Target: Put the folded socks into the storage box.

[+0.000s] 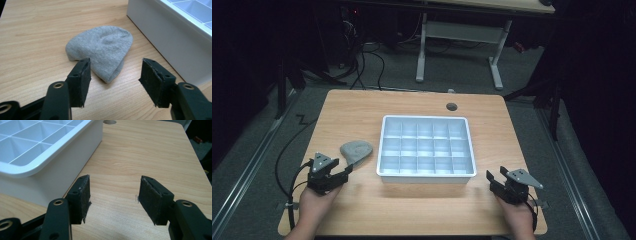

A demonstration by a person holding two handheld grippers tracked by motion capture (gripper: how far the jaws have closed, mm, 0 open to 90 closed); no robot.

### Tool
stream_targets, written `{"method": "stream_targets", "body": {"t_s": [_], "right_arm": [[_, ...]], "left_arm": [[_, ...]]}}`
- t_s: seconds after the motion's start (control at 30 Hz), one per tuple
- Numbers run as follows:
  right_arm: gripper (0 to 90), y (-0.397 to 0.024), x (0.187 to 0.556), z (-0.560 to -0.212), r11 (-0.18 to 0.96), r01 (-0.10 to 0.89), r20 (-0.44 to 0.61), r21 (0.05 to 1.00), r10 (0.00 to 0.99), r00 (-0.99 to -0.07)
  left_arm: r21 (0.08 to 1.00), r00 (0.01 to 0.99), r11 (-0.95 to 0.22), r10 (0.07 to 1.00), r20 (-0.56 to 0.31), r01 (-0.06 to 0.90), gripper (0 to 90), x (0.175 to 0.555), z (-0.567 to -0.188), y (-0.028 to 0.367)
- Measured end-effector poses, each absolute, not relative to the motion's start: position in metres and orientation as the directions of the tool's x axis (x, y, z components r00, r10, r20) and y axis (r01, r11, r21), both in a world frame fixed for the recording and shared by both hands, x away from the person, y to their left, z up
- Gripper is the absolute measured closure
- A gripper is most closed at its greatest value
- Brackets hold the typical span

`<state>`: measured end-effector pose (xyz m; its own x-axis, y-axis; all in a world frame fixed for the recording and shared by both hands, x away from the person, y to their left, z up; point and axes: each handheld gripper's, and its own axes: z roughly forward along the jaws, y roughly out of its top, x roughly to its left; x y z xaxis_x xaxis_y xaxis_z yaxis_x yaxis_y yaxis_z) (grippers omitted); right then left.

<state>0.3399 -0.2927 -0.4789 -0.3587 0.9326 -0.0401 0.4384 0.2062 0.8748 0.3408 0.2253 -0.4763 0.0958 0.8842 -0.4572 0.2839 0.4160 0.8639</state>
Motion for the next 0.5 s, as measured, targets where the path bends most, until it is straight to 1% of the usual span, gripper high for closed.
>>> {"method": "stream_targets", "body": {"t_s": [0.07, 0.1, 0.13, 0.17, 0.23, 0.3, 0.37, 0.43, 0.47, 0.5], "right_arm": [[42.1, -0.292, 0.339, -0.478, 0.207, 0.435, -0.040, 0.876, 0.931, -0.362], [42.1, -0.293, 0.338, -0.477, 0.205, 0.435, -0.039, 0.877, 0.932, -0.362], [42.2, -0.293, 0.338, -0.476, 0.200, 0.435, -0.034, 0.878, 0.933, -0.359], [42.3, -0.294, 0.338, -0.476, 0.196, 0.436, -0.031, 0.878, 0.933, -0.358], [42.4, -0.295, 0.338, -0.476, 0.188, 0.441, -0.023, 0.877, 0.935, -0.354], [42.5, -0.296, 0.339, -0.477, 0.185, 0.445, -0.017, 0.876, 0.935, -0.354], [42.5, -0.296, 0.339, -0.477, 0.184, 0.447, -0.015, 0.875, 0.935, -0.355], [42.5, -0.296, 0.338, -0.478, 0.174, 0.453, -0.006, 0.875, 0.937, -0.349], [42.5, -0.295, 0.337, -0.478, 0.169, 0.457, -0.001, 0.873, 0.939, -0.344], [42.5, -0.294, 0.334, -0.478, 0.168, 0.460, 0.001, 0.872, 0.939, -0.345]], "left_arm": [[0.870, 0.103, 0.403, 0.889, -0.445, 0.285, 47.1, 0.341, -0.477, 0.223], [0.875, 0.111, 0.390, 0.894, -0.435, 0.286, 51.2, 0.340, -0.478, 0.221], [0.875, 0.111, 0.390, 0.894, -0.435, 0.286, 52.9, 0.340, -0.478, 0.221], [0.880, 0.118, 0.374, 0.899, -0.422, 0.293, 53.9, 0.340, -0.479, 0.218], [0.877, 0.123, 0.381, 0.894, -0.430, 0.294, 56.9, 0.340, -0.478, 0.216], [0.878, 0.118, 0.380, 0.897, -0.427, 0.291, 57.5, 0.341, -0.478, 0.214], [0.881, 0.113, 0.376, 0.900, -0.421, 0.287, 55.7, 0.341, -0.478, 0.214], [0.886, 0.094, 0.373, 0.906, -0.412, 0.276, 50.0, 0.340, -0.479, 0.213], [0.888, 0.087, 0.373, 0.909, -0.408, 0.268, 50.0, 0.340, -0.478, 0.212], [0.894, 0.078, 0.371, 0.913, -0.401, 0.249, 46.2, 0.339, -0.478, 0.209]]}}
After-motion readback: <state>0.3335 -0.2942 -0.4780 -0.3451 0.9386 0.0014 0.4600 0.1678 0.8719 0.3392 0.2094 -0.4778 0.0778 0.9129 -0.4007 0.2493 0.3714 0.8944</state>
